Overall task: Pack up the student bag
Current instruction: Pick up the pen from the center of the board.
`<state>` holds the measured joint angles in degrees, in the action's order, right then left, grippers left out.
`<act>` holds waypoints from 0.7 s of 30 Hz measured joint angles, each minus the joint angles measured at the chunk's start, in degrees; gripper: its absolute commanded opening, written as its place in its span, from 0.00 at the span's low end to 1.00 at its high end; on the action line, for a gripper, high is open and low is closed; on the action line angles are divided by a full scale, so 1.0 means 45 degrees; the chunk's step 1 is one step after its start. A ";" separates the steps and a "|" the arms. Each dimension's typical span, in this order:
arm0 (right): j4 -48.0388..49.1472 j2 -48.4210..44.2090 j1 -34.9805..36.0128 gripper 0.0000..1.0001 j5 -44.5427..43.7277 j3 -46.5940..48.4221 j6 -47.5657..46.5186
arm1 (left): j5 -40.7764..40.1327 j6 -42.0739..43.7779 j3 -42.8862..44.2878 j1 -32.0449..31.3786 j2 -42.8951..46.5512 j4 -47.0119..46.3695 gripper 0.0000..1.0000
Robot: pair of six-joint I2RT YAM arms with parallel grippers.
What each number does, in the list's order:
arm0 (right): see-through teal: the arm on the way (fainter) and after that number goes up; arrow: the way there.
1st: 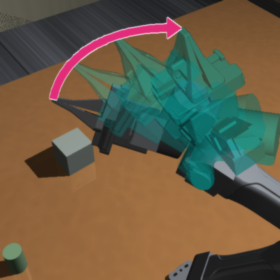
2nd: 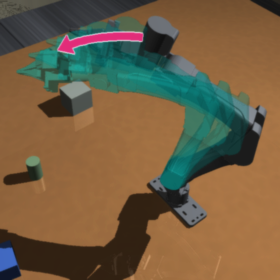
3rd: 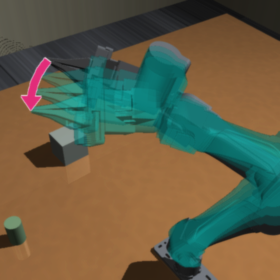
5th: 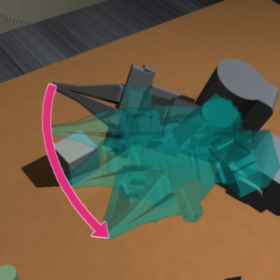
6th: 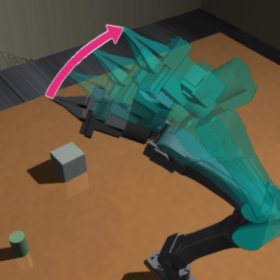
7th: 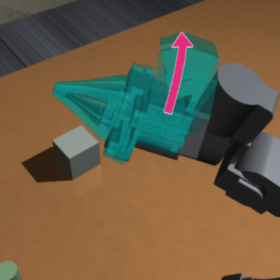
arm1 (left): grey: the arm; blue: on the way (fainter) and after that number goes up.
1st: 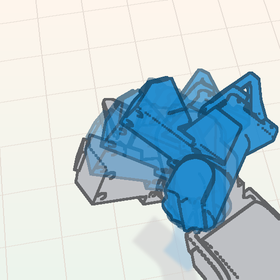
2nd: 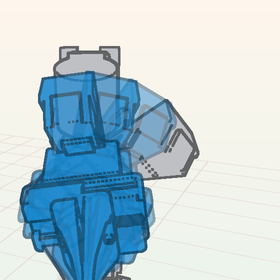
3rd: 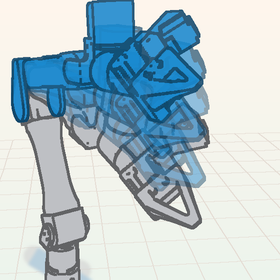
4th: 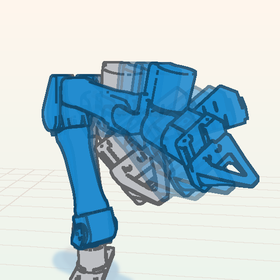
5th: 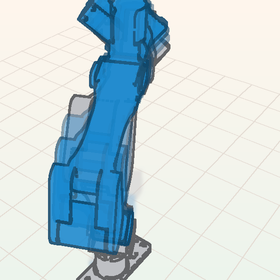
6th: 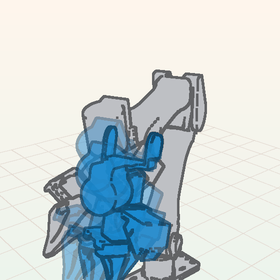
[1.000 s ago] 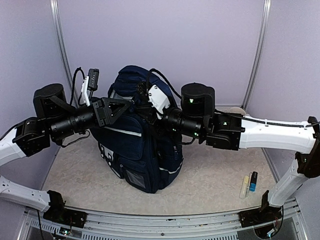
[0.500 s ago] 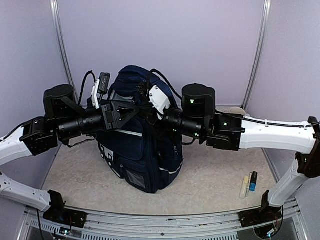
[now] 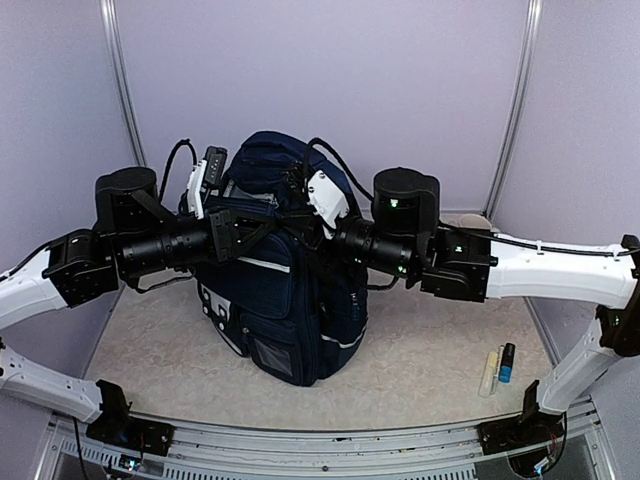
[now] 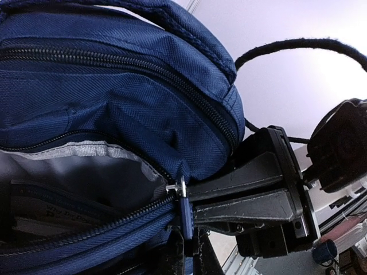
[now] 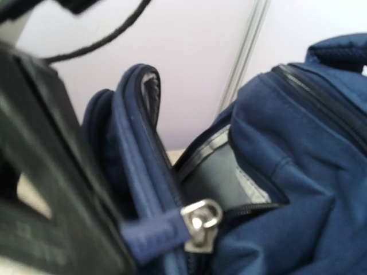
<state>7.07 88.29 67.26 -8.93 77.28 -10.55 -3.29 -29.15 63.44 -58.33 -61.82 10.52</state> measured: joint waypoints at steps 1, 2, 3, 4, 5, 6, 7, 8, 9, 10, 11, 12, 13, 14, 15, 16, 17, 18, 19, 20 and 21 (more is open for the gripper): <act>0.0000 -0.0068 -0.0015 0.00 0.0058 -0.0078 -0.0024 | -0.0019 0.0165 0.0000 0.0005 0.0185 0.0180 0.00; -0.0024 -0.0180 -0.0039 0.00 0.0160 -0.0185 -0.0063 | -0.0034 0.0316 0.0000 0.0005 0.0374 0.0369 0.00; -0.0044 -0.0316 -0.0073 0.00 0.0311 -0.0311 -0.0097 | -0.0049 0.0515 0.0015 0.0034 0.0563 0.0554 0.00; -0.0102 -0.0471 -0.0112 0.00 0.0476 -0.0442 -0.0126 | -0.0058 0.0690 0.0112 0.0083 0.0724 0.0797 0.00; -0.0165 -0.0709 -0.0199 0.00 0.0787 -0.0641 -0.0185 | -0.0044 0.0913 0.0355 0.0126 0.0855 0.1132 0.00; -0.0209 -0.0894 -0.0267 0.00 0.1088 -0.0787 -0.0272 | -0.0034 0.1073 0.0525 0.0175 0.0879 0.1263 0.00; -0.0267 -0.1064 -0.0325 0.00 0.1355 -0.0918 -0.0369 | -0.0015 0.1292 0.0806 0.0185 0.0874 0.1583 0.00; -0.0374 -0.1268 -0.0393 0.00 0.1642 -0.1054 -0.0471 | 0.0005 0.1467 0.1010 0.0189 0.0865 0.1836 0.00; -0.0505 -0.1457 -0.0471 0.00 0.1933 -0.1171 -0.0593 | 0.0024 0.1656 0.1214 0.0199 0.0865 0.2132 0.00; -0.0714 -0.1685 -0.0593 0.00 0.2341 -0.1292 -0.0772 | 0.0049 0.1851 0.1365 0.0219 0.0865 0.2395 0.00; -0.0889 -0.1860 -0.0699 0.00 0.2652 -0.1360 -0.0913 | 0.0078 0.2016 0.1496 0.0253 0.0860 0.2647 0.00; -0.1078 -0.2045 -0.0831 0.00 0.3011 -0.1443 -0.1107 | 0.0117 0.2191 0.1647 0.0325 0.0855 0.2905 0.00; -0.1277 -0.2259 -0.0967 0.00 0.3395 -0.1549 -0.1331 | 0.0160 0.2341 0.1821 0.0437 0.0855 0.3177 0.00; -0.1462 -0.2463 -0.1088 0.00 0.3735 -0.1647 -0.1530 | 0.0219 0.2516 0.2030 0.0607 0.0855 0.3468 0.00; -0.1690 -0.2730 -0.1234 0.00 0.4109 -0.1787 -0.1797 | 0.0287 0.2613 0.2186 0.0753 0.0860 0.3667 0.00; -0.1904 -0.2963 -0.1355 0.00 0.4405 -0.1894 -0.2021 | 0.0374 0.2749 0.2380 0.0928 0.0860 0.3944 0.00; -0.2157 -0.3186 -0.1501 0.00 0.4697 -0.1967 -0.2225 | 0.0461 0.2851 0.2521 0.1064 0.0874 0.4182 0.00; -0.2414 -0.3390 -0.1661 0.00 0.4993 -0.2021 -0.2419 | 0.0554 0.2934 0.2628 0.1180 0.0899 0.4396 0.00; -0.2633 -0.3589 -0.1841 0.00 0.5260 -0.2089 -0.2584 | 0.0636 0.2992 0.2681 0.1287 0.0933 0.4580 0.00; -0.2812 -0.3789 -0.2064 0.00 0.5542 -0.2186 -0.2739 | 0.0685 0.3060 0.2696 0.1409 0.0996 0.4745 0.00; -0.2968 -0.4012 -0.2327 0.00 0.5814 -0.2317 -0.2866 | 0.0733 0.3128 0.2696 0.1583 0.1093 0.4979 0.00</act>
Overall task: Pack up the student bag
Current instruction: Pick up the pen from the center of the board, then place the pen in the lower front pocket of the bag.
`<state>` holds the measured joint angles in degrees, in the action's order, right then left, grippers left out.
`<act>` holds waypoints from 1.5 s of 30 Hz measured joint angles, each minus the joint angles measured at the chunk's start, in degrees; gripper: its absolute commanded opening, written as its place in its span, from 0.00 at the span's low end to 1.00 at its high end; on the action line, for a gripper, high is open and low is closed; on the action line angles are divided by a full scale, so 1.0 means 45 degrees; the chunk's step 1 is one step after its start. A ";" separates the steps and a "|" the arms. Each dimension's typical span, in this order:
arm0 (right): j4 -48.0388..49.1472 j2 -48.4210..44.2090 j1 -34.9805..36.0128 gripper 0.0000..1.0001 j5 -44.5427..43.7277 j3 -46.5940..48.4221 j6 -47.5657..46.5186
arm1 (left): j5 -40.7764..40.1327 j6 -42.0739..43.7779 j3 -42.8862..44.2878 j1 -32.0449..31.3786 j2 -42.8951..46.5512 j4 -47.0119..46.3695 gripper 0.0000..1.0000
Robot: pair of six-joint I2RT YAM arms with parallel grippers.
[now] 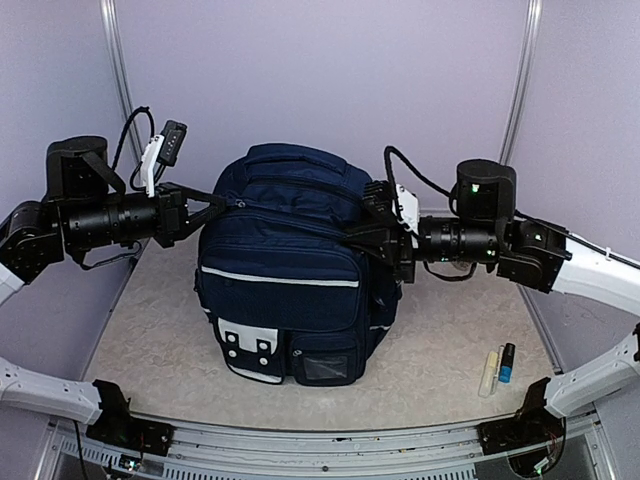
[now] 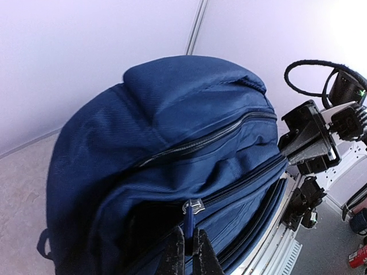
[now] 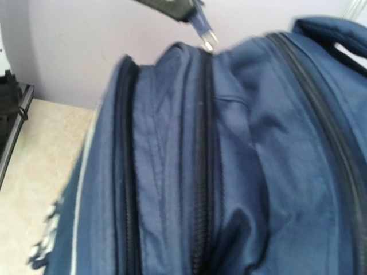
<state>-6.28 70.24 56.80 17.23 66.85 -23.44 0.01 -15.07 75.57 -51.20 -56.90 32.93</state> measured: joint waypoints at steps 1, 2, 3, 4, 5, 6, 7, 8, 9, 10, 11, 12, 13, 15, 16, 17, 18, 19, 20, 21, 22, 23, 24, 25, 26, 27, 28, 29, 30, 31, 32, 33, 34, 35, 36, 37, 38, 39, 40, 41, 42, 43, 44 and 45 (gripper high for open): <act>-0.0083 -0.0219 -0.0248 0.00 0.0253 -0.0146 -0.0092 | 0.0039 0.0024 0.0000 0.0107 0.0078 0.0097 0.00; -0.0126 -0.0437 -0.0510 0.00 0.0461 -0.0306 -0.0170 | 0.0141 0.0039 -0.0005 0.0214 0.0155 0.0180 0.00; -0.0151 -0.0651 -0.0772 0.00 0.0651 -0.0471 -0.0223 | 0.0321 0.0039 -0.0078 0.0330 0.0277 0.0238 0.00; -0.0165 -0.0865 -0.1049 0.00 0.0855 -0.0641 -0.0262 | 0.0486 0.0034 -0.0209 0.0403 0.0408 0.0228 0.00; -0.0185 -0.1035 -0.1248 0.00 0.1010 -0.0763 -0.0277 | 0.0617 0.0029 -0.0369 0.0457 0.0529 0.0219 0.00; -0.0219 -0.1166 -0.1423 0.00 0.1146 -0.0855 -0.0306 | 0.0738 0.0015 -0.0612 0.0510 0.0680 0.0146 0.00; -0.0301 -0.1331 -0.1598 0.00 0.1307 -0.0947 -0.0350 | 0.0879 -0.0019 -0.0908 0.0549 0.0850 0.0063 0.00; -0.0384 -0.1418 -0.1700 0.02 0.1399 -0.0971 -0.0384 | 0.1015 -0.0053 -0.1205 0.0593 0.1005 -0.0078 0.00; -0.0495 -0.1472 -0.1787 0.21 0.1511 -0.0967 -0.0452 | 0.1127 -0.0102 -0.1404 0.0602 0.1103 -0.0209 0.00; -0.0617 -0.1496 -0.1846 0.38 0.1661 -0.0947 -0.0520 | 0.1273 -0.0194 -0.1676 0.0627 0.1234 -0.0432 0.00; -0.0709 -0.1496 -0.1870 0.48 0.1768 -0.0899 -0.0549 | 0.1399 -0.0291 -0.1914 0.0641 0.1345 -0.0685 0.00; -0.0913 -0.1467 -0.1909 0.52 0.1919 -0.0758 -0.0534 | 0.1491 -0.0350 -0.2084 0.0651 0.1433 -0.0865 0.00; -0.1132 -0.1418 -0.1948 0.56 0.2064 -0.0563 -0.0500 | 0.1554 -0.0413 -0.2283 0.0680 0.1540 -0.1078 0.00; -0.1496 -0.1171 -0.1957 0.60 0.2453 0.0058 -0.0262 | 0.1622 -0.0554 -0.2540 0.0738 0.1656 -0.1375 0.00; -0.1724 -0.0874 -0.1812 0.60 0.2783 0.0695 -0.0112 | 0.1632 -0.0607 -0.2662 0.0763 0.1695 -0.1588 0.00; -0.1734 -0.0641 -0.1695 0.60 0.2905 0.1161 0.0000 | 0.1661 -0.0641 -0.2720 0.0782 0.1700 -0.1681 0.00; -0.1758 -0.0359 -0.1413 0.60 0.2968 0.1739 0.0053 | 0.1681 -0.0670 -0.2803 0.0787 0.1715 -0.1817 0.00; -0.1719 -0.0136 -0.1049 0.59 0.2977 0.2161 0.0073 | 0.1715 -0.0699 -0.2875 0.0792 0.1729 -0.1914 0.00; -0.1729 0.0121 -0.0471 0.59 0.2846 0.2642 0.0044 | 0.1749 -0.0733 -0.2953 0.0792 0.1749 -0.2045 0.00; -0.1749 0.0476 0.0204 0.58 0.2671 0.3206 -0.0019 | 0.1783 -0.0753 -0.3016 0.0792 0.1768 -0.2123 0.00; -0.1841 0.0967 0.0913 0.59 0.2497 0.3910 -0.0078 | 0.1812 -0.0792 -0.3079 0.0797 0.1807 -0.2191 0.00; -0.1996 0.1467 0.1404 0.61 0.2336 0.4619 -0.0121 | 0.1831 -0.0821 -0.3113 0.0797 0.1846 -0.2220 0.00; -0.2268 0.2157 0.1870 0.64 0.2142 0.5566 -0.0155 | 0.1851 -0.0840 -0.3157 0.0797 0.1909 -0.2268 0.00; -0.2555 0.2841 0.2137 0.66 0.1885 0.6475 -0.0175 | 0.1855 -0.0865 -0.3196 0.0797 0.1987 -0.2273 0.00; -0.2866 0.3517 0.2254 0.67 0.1515 0.7325 -0.0253 | 0.1860 -0.0889 -0.3245 0.0797 0.2069 -0.2283 0.00; -0.3211 0.4065 0.2259 0.68 0.1127 0.7956 -0.0369 | 0.1855 -0.0908 -0.3303 0.0797 0.2161 -0.2302 0.00; -0.3623 0.4556 0.2244 0.69 0.0695 0.8461 -0.0539 | 0.1855 -0.0937 -0.3376 0.0797 0.2268 -0.2346 0.00; -0.4177 0.5071 0.2229 0.69 0.0301 0.8937 -0.0733 | 0.1855 -0.0952 -0.3449 0.0797 0.2365 -0.2365 0.00; -0.4639 0.5489 0.2215 0.69 -0.0005 0.9224 -0.0889 | 0.1860 -0.0986 -0.3551 0.0797 0.2501 -0.2370 0.00; -0.5212 0.5921 0.2166 0.69 -0.0253 0.9466 -0.1010 | 0.1860 -0.1025 -0.3633 0.0797 0.2594 -0.2375 0.00; -0.5600 0.6217 0.2157 0.67 -0.0398 0.9573 -0.1088 | 0.1855 -0.1064 -0.3706 0.0797 0.2681 -0.2375 0.00; -0.5965 0.6509 0.2152 0.65 -0.0495 0.9632 -0.1137 | 0.1841 -0.1093 -0.3750 0.0797 0.2739 -0.2365 0.00; -0.6159 0.6713 0.2152 0.61 -0.0627 0.9743 -0.1156 | 0.1802 -0.1132 -0.3808 0.0801 0.2803 -0.2365 0.00; -0.6266 0.6790 0.2152 0.48 -0.0835 0.9855 -0.1117 | 0.1787 -0.1166 -0.3857 0.0806 0.2841 -0.2380 0.00; -0.6363 0.6790 0.2176 0.30 -0.1015 0.9942 -0.1146 | 0.1783 -0.1180 -0.3881 0.0811 0.2866 -0.2380 0.00; -0.6470 0.6771 0.2191 0.14 -0.1185 1.0044 -0.1141 | 0.1778 -0.1185 -0.3891 0.0811 0.2871 -0.2375 0.00; -0.6572 0.6751 0.2210 0.03 -0.1350 1.0127 -0.1185 | 0.1797 -0.1200 -0.3905 0.0811 0.2875 -0.2390 0.00; -0.6683 0.6747 0.2210 0.00 -0.1598 1.0171 -0.1166 | 0.1817 -0.1214 -0.3929 0.0811 0.2875 -0.2385 0.00; -0.6742 0.6737 0.2195 0.00 -0.1792 1.0176 -0.1175 | 0.1817 -0.1219 -0.3949 0.0811 0.2885 -0.2365 0.00; -0.6747 0.6737 0.2166 0.00 -0.1943 1.0166 -0.1137 | 0.1807 -0.1224 -0.4002 0.0811 0.2909 -0.2370 0.00; -0.6722 0.6698 0.2137 0.00 -0.2040 1.0108 -0.1141 | 0.1787 -0.1229 -0.4095 0.0811 0.2968 -0.2375 0.00; -0.6654 0.6581 0.2113 0.00 -0.2098 0.9957 -0.1151 | 0.1763 -0.1258 -0.4201 0.0811 0.3041 -0.2385 0.00; -0.6494 0.6363 0.2084 0.00 -0.2093 0.9622 -0.1171 | 0.1719 -0.1321 -0.4337 0.0811 0.3138 -0.2399 0.00; -0.6377 0.6139 0.2030 0.00 -0.2079 0.9335 -0.1175 | 0.1715 -0.1379 -0.4464 0.0811 0.3225 -0.2414 0.00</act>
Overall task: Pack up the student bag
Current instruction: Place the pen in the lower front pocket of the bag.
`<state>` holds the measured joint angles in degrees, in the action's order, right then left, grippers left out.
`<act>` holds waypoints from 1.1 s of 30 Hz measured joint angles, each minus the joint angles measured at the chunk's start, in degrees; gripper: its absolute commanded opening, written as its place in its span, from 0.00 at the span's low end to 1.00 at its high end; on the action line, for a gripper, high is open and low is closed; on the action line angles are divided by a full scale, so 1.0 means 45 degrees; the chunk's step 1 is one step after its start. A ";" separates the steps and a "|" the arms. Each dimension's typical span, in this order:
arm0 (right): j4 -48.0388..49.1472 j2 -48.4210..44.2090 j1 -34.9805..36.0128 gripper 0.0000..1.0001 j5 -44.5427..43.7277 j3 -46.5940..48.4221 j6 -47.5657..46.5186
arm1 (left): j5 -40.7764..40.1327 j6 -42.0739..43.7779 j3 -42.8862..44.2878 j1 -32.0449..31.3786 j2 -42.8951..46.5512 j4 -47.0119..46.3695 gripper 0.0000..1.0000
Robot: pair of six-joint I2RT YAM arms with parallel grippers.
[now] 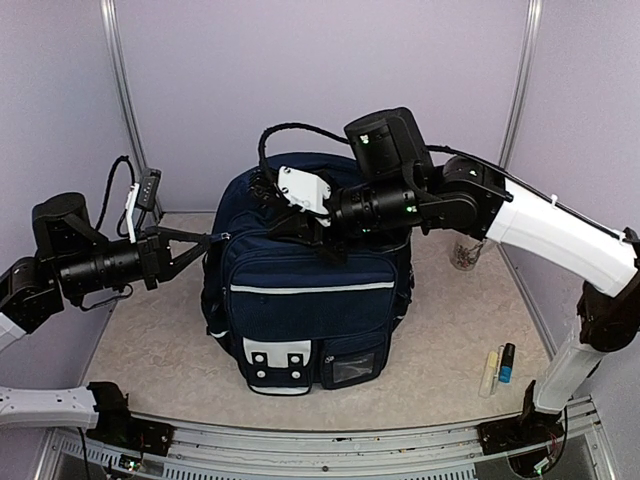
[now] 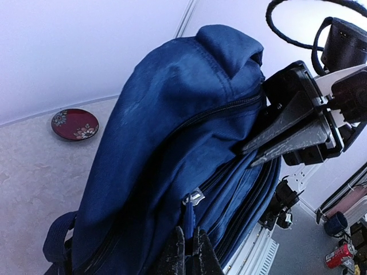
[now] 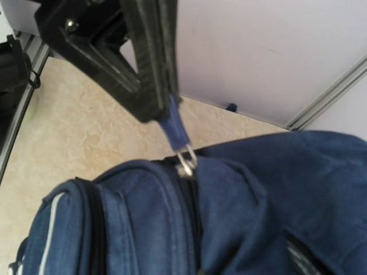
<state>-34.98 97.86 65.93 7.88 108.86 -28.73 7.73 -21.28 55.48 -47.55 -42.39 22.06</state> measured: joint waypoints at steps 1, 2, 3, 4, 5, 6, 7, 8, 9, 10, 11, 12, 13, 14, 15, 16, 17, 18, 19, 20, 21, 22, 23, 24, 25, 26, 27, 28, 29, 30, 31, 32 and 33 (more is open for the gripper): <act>0.0228 -0.0325 -0.0097 0.00 0.0117 -0.0452 0.0005 | 0.0005 -0.0078 -0.0121 -0.0005 0.0073 -0.0005 0.00; 0.0374 -0.0636 -0.0228 0.00 0.0296 -0.0826 0.0010 | 0.0024 -0.0151 -0.0267 -0.0015 0.0131 -0.0073 0.00; 0.0539 -0.0957 -0.0408 0.00 0.0505 -0.1205 0.0010 | 0.0063 -0.0223 -0.0432 -0.0024 0.0194 -0.0146 0.00; 0.0709 -0.1311 -0.0646 0.00 0.0772 -0.1593 0.0010 | 0.0126 -0.0325 -0.0651 -0.0029 0.0267 -0.0262 0.00; 0.0845 -0.1583 -0.0860 0.00 0.1001 -0.1894 0.0010 | 0.0219 -0.0398 -0.0831 -0.0039 0.0335 -0.0374 0.00; 0.0986 -0.1865 -0.1073 0.00 0.1258 -0.2215 0.0010 | 0.0325 -0.0495 -0.1030 -0.0058 0.0413 -0.0554 0.00; 0.1141 -0.2142 -0.1277 0.00 0.1583 -0.2531 0.0005 | 0.0491 -0.0602 -0.1263 -0.0107 0.0505 -0.0840 0.00; 0.1263 -0.2351 -0.1423 0.00 0.1865 -0.2769 0.0000 | 0.0641 -0.0724 -0.1496 -0.0131 0.0593 -0.1098 0.00; 0.1345 -0.2511 -0.1515 0.00 0.2045 -0.2958 0.0000 | 0.0748 -0.0860 -0.1671 -0.0146 0.0665 -0.1239 0.00; 0.1428 -0.2696 -0.1613 0.00 0.2244 -0.3167 0.0005 | 0.0874 -0.0986 -0.2001 -0.0155 0.0792 -0.1540 0.00; 0.1472 -0.2832 -0.1700 0.00 0.2356 -0.3293 0.0010 | 0.0976 -0.1132 -0.2263 -0.0155 0.0869 -0.1724 0.00; 0.1486 -0.2977 -0.1802 0.00 0.2433 -0.3395 0.0019 | 0.1083 -0.1287 -0.2594 -0.0155 0.0952 -0.2025 0.00; 0.1506 -0.3133 -0.1943 0.00 0.2516 -0.3502 0.0039 | 0.1200 -0.1457 -0.3021 -0.0155 0.1035 -0.2380 0.00; 0.1506 -0.3308 -0.2108 0.00 0.2550 -0.3604 0.0068 | 0.1297 -0.1632 -0.3483 -0.0155 0.1098 -0.2657 0.00; 0.1501 -0.3424 -0.2225 0.00 0.2579 -0.3672 0.0097 | 0.1355 -0.1753 -0.3803 -0.0155 0.1141 -0.2822 0.00; 0.1501 -0.3575 -0.2395 0.00 0.2599 -0.3774 0.0131 | 0.1413 -0.1880 -0.4133 -0.0155 0.1185 -0.2968 0.00; 0.1477 -0.3672 -0.2506 0.00 0.2608 -0.3827 0.0165 | 0.1467 -0.1991 -0.4449 -0.0155 0.1248 -0.3089 0.00; 0.1477 -0.3755 -0.2633 0.00 0.2647 -0.3895 0.0199 | 0.1530 -0.2084 -0.4736 -0.0155 0.1336 -0.3201 0.00; 0.1486 -0.3803 -0.2715 0.00 0.2686 -0.3959 0.0223 | 0.1579 -0.2205 -0.4954 -0.0155 0.1433 -0.3303 0.00; 0.1525 -0.3813 -0.2764 0.00 0.2764 -0.3993 0.0257 | 0.1613 -0.2302 -0.5119 -0.0155 0.1525 -0.3395 0.00; 0.1574 -0.3813 -0.2773 0.00 0.2817 -0.4031 0.0272 | 0.1613 -0.2385 -0.5270 -0.0160 0.1608 -0.3468 0.00; 0.1661 -0.3813 -0.2778 0.00 0.2875 -0.4090 0.0287 | 0.1603 -0.2438 -0.5343 -0.0175 0.1632 -0.3487 0.00; 0.1729 -0.3813 -0.2788 0.00 0.2929 -0.4124 0.0301 | 0.1506 -0.2555 -0.5508 -0.0262 0.1622 -0.3585 0.00; 0.1778 -0.3813 -0.2803 0.00 0.2973 -0.4153 0.0301 | 0.1360 -0.2608 -0.5566 -0.0408 0.1569 -0.3609 0.00; 0.1792 -0.3813 -0.2846 0.00 0.2977 -0.4158 0.0306 | 0.1059 -0.2633 -0.5576 -0.0641 0.1413 -0.3555 0.00; 0.1787 -0.3827 -0.2924 0.00 0.2963 -0.4158 0.0306 | 0.0699 -0.2652 -0.5576 -0.0884 0.1103 -0.3303 0.00; 0.1778 -0.3852 -0.3045 0.00 0.2963 -0.4158 0.0311 | 0.0413 -0.2652 -0.5576 -0.1069 0.0690 -0.3118 0.00; 0.1773 -0.3866 -0.3123 0.00 0.2958 -0.4158 0.0311 | 0.0194 -0.2642 -0.5576 -0.1229 0.0262 -0.3128 0.00; 0.1768 -0.3866 -0.3167 0.00 0.2953 -0.4158 0.0311 | -0.0068 -0.2642 -0.5508 -0.1433 -0.0219 -0.3235 0.00; 0.1758 -0.3866 -0.3181 0.00 0.2958 -0.4158 0.0311 | -0.0287 -0.2633 -0.5435 -0.1583 -0.0559 -0.3351 0.00; 0.1749 -0.3866 -0.3181 0.00 0.2953 -0.4158 0.0306 | -0.0491 -0.2628 -0.5387 -0.1715 -0.0792 -0.3453 0.00; 0.1744 -0.3866 -0.3181 0.00 0.2953 -0.4158 0.0306 | -0.0656 -0.2623 -0.5382 -0.1817 -0.0913 -0.3565 0.00; 0.1744 -0.3866 -0.3181 0.00 0.2963 -0.4158 0.0311 | -0.0797 -0.2608 -0.5387 -0.1894 -0.0937 -0.3643 0.00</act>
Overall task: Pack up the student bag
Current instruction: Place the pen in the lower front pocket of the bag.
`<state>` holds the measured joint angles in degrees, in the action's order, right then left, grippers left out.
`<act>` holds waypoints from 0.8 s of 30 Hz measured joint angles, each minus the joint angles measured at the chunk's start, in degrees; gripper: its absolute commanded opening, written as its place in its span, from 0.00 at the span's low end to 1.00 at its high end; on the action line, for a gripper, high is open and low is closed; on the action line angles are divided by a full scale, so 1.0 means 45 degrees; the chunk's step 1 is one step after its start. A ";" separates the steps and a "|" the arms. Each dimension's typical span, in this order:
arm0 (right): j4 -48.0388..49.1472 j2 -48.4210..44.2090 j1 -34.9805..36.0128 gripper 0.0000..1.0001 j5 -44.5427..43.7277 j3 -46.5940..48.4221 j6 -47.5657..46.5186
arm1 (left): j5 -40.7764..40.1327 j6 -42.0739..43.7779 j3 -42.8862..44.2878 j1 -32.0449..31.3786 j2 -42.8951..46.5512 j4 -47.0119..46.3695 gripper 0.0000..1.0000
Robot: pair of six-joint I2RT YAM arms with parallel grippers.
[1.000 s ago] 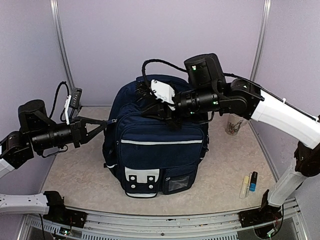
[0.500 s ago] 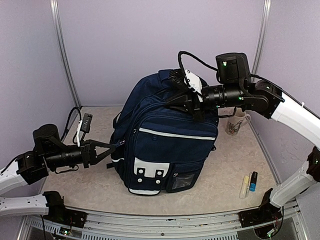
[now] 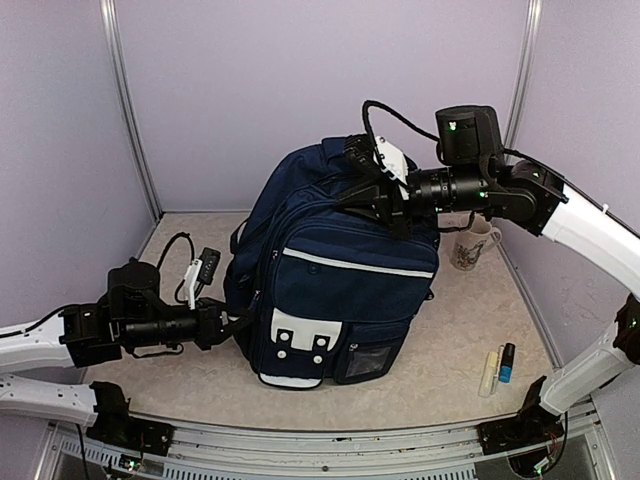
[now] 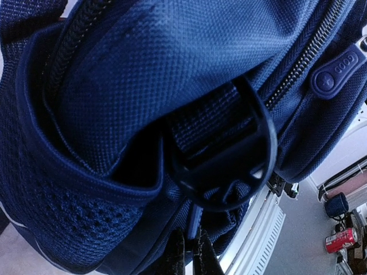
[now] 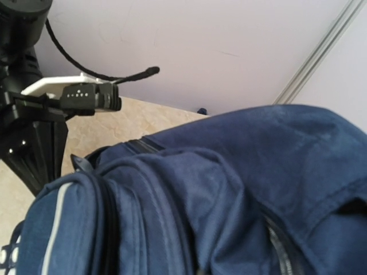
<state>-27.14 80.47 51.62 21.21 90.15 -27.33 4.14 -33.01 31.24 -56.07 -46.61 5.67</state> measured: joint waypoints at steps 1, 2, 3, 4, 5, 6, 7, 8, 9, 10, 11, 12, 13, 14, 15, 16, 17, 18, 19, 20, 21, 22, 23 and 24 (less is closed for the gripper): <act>0.0000 0.0000 0.0000 0.00 0.0005 0.0000 -0.0005 | -0.0092 0.0010 -0.0010 -0.0049 0.0039 -0.0058 0.04; 0.0000 -0.0005 -0.0010 0.00 0.0034 0.0000 -0.0005 | -0.0189 0.0029 -0.0044 -0.0078 0.0185 -0.0117 0.25; 0.0000 -0.0005 -0.0024 0.00 0.0112 -0.0010 -0.0005 | -0.0277 0.0058 -0.0073 -0.0131 0.0359 -0.0117 0.48; 0.0000 -0.0005 -0.0049 0.00 0.0185 -0.0024 -0.0010 | -0.0437 0.0155 -0.0102 -0.0209 0.0617 -0.0015 0.63; 0.0005 -0.0034 -0.0102 0.00 0.0253 -0.0053 -0.0010 | -0.0670 0.0277 -0.0107 -0.0316 0.0913 0.0325 0.72; 0.0000 -0.0097 -0.0180 0.00 0.0350 -0.0092 -0.0024 | -0.0908 0.0427 -0.0107 -0.0471 0.1171 0.0627 0.77; 0.0005 -0.0131 -0.0233 0.00 0.0427 -0.0136 -0.0039 | -0.1054 0.0636 -0.0087 -0.0651 0.1355 0.0806 0.80; 0.0024 -0.0180 -0.0277 0.00 0.0529 -0.0199 -0.0063 | -0.1248 0.0908 -0.0005 -0.0976 0.1530 0.1020 0.82; 0.0092 -0.0238 -0.0321 0.00 0.0767 -0.0301 -0.0117 | -0.1350 0.1399 0.0126 -0.1379 0.1656 0.1127 0.85; 0.0155 -0.0272 -0.0355 0.00 0.0957 -0.0384 -0.0170 | -0.1384 0.1802 0.0272 -0.1719 0.1715 0.1127 0.87; 0.0233 -0.0296 -0.0359 0.00 0.1239 -0.0481 -0.0248 | -0.1423 0.2191 0.0442 -0.2006 0.1729 0.1049 0.87; 0.0325 -0.0316 -0.0369 0.00 0.1569 -0.0578 -0.0335 | -0.1404 0.2560 0.0583 -0.2195 0.1710 0.0845 0.88; 0.0403 -0.0316 -0.0369 0.00 0.1899 -0.0661 -0.0408 | -0.1297 0.2963 0.0758 -0.2312 0.1642 0.0612 0.88; 0.0491 -0.0316 -0.0364 0.00 0.2215 -0.0733 -0.0471 | -0.1054 0.3381 0.0981 -0.2341 0.1520 0.0364 0.88; 0.0588 -0.0311 -0.0359 0.00 0.2545 -0.0826 -0.0549 | -0.0685 0.3784 0.1268 -0.2351 0.1350 0.0146 0.89; 0.0627 -0.0311 -0.0330 0.00 0.2773 -0.0874 -0.0617 | -0.0243 0.4163 0.1613 -0.2351 0.1151 -0.0063 0.91; 0.0670 -0.0296 -0.0282 0.00 0.2963 -0.0908 -0.0675 | 0.0287 0.4648 0.2074 -0.2351 0.0908 -0.0243 0.92; 0.0685 -0.0282 -0.0170 0.00 0.3128 -0.0937 -0.0733 | 0.0680 0.5022 0.2467 -0.2361 0.0724 -0.0403 0.93; 0.0699 -0.0253 -0.0063 0.00 0.3240 -0.0952 -0.0767 | 0.1112 0.5445 0.2963 -0.2361 0.0515 -0.0520 0.94; 0.0738 -0.0209 0.0053 0.00 0.3347 -0.0981 -0.0826 | 0.1345 0.5819 0.3483 -0.2361 0.0306 -0.0607 0.94; 0.0763 -0.0165 0.0185 0.00 0.3429 -0.1010 -0.0884 | 0.1447 0.6246 0.4065 -0.2361 0.0039 -0.0670 0.95; 0.0806 -0.0097 0.0398 0.00 0.3536 -0.1054 -0.0991 | 0.1452 0.6557 0.4624 -0.2317 -0.0219 -0.0733 0.95; 0.0821 -0.0034 0.0607 0.00 0.3619 -0.1088 -0.1069 | 0.1331 0.6868 0.5357 -0.2205 -0.0627 -0.0704 0.95; 0.0831 0.0015 0.0792 0.00 0.3701 -0.1117 -0.1137 | 0.1151 0.7067 0.5906 -0.2040 -0.0947 -0.0695 0.95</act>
<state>-23.40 80.53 55.18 37.87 85.12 -32.45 9.32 -1.21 57.82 -65.25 -50.87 2.55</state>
